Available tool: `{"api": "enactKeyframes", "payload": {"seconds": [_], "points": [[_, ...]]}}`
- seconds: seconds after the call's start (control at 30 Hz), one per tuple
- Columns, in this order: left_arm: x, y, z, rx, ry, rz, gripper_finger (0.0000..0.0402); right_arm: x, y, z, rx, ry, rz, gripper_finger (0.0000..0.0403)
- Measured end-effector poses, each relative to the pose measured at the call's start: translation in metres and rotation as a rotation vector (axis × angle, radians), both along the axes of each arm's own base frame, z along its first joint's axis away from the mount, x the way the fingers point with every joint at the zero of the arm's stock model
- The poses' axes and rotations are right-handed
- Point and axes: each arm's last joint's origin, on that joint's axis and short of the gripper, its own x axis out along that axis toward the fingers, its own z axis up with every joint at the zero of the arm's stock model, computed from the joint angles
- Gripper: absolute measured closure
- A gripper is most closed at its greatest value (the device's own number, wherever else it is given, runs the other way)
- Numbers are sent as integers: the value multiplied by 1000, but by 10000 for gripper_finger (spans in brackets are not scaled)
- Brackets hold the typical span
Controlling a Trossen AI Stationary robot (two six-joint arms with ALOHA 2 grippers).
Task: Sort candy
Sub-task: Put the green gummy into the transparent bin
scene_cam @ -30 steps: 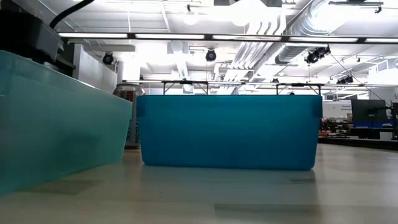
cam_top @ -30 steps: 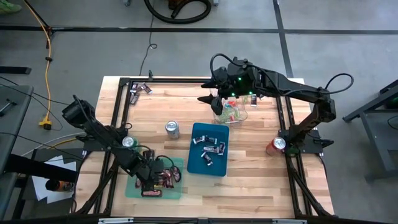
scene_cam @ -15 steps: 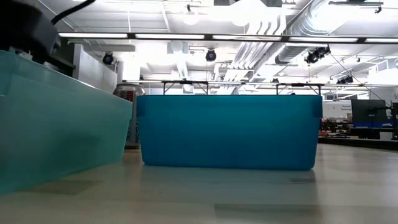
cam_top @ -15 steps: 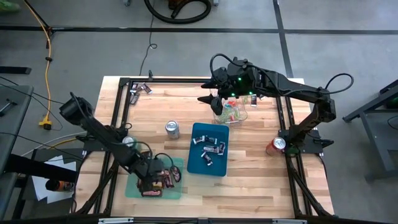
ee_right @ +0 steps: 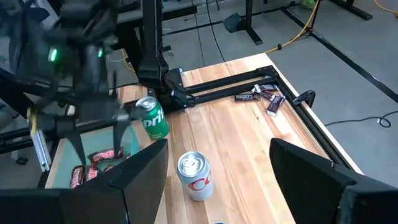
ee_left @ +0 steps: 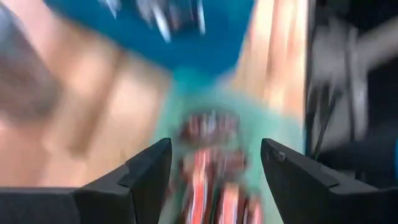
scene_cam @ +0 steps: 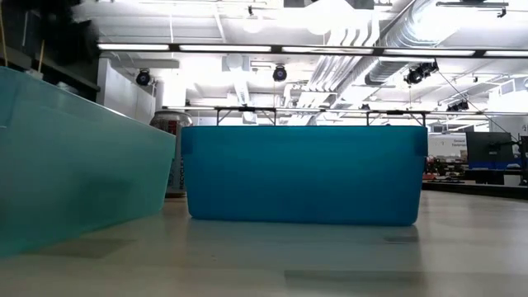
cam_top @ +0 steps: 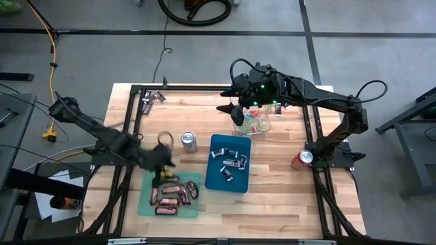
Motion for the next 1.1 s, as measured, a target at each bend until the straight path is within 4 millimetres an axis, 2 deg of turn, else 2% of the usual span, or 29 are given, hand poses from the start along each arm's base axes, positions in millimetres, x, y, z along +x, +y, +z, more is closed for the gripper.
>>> {"api": "enactKeyframes", "payload": {"seconds": [0.2, 0.33, 0.43, 0.57, 0.83, 1.1], "points": [[-12, 38, 50, -5, -428, 277, 168, 0, 0, 0, 20, -2, -9, 128], [-19, 55, 78, 90, -679, 350, 168, 0, 0, 0, 21, -3, -10, 128], [-22, 65, 90, 172, -784, 373, 168, 0, 0, 0, 21, -2, -10, 128], [-20, 74, 94, 249, -811, 377, 168, 0, 0, 0, 21, -2, -9, 128], [-10, 86, 89, 238, -787, 308, 168, 0, 0, 0, 24, 1, -11, 128], [-27, 97, 97, 332, -829, 312, 168, -4, 0, -8, 59, 86, -34, 128]]}}
